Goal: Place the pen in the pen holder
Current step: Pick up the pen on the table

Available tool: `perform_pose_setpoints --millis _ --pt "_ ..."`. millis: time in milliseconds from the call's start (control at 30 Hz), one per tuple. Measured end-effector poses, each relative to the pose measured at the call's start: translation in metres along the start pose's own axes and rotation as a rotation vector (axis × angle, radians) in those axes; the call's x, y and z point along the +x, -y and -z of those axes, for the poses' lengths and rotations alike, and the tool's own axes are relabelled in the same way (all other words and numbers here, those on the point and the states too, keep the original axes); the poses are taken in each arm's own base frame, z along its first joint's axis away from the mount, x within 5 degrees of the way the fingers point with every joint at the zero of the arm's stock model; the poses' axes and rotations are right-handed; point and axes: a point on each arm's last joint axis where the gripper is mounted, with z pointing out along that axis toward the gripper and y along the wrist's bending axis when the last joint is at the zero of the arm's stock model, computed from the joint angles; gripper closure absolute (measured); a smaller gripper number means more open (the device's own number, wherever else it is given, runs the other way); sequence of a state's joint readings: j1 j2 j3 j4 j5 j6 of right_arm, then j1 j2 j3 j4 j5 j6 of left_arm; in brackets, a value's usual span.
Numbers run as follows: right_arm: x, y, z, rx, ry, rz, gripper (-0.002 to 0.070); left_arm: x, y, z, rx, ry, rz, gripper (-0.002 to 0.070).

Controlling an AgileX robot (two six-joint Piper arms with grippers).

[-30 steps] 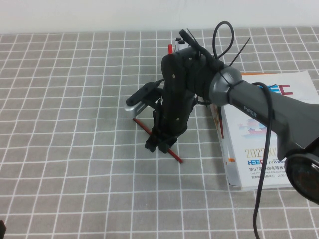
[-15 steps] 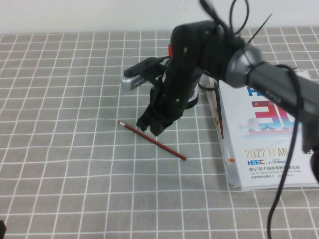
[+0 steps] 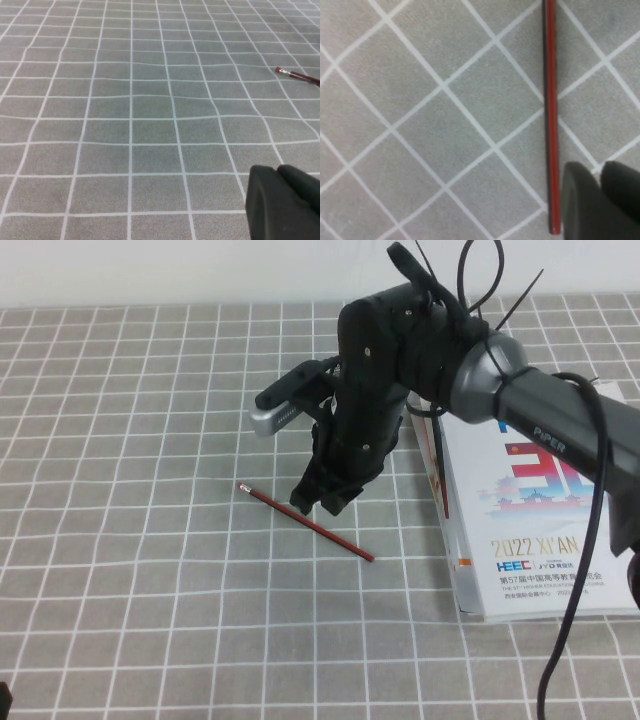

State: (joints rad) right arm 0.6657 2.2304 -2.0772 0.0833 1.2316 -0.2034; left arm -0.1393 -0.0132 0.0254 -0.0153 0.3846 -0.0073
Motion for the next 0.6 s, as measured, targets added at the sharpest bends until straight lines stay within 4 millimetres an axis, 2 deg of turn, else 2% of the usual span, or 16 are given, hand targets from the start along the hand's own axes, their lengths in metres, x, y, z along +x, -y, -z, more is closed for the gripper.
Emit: perform_pose_setpoints --millis 133,233,367,600 --pt "0.0 0.0 -0.007 0.013 -0.017 0.007 0.0535 0.0 0.0 0.0 0.0 0.0 0.0 0.068" --pt "0.001 -0.002 -0.021 0.009 -0.045 0.013 0.0491 0.0 0.0 0.0 0.0 0.0 0.0 0.068" --pt "0.002 -0.006 -0.038 0.002 -0.078 0.024 0.0477 0.0 0.0 0.0 0.0 0.0 0.0 0.068" --pt "0.003 -0.006 -0.05 -0.009 -0.1 0.04 0.0474 0.0 0.0 0.0 0.0 0.0 0.0 0.068"
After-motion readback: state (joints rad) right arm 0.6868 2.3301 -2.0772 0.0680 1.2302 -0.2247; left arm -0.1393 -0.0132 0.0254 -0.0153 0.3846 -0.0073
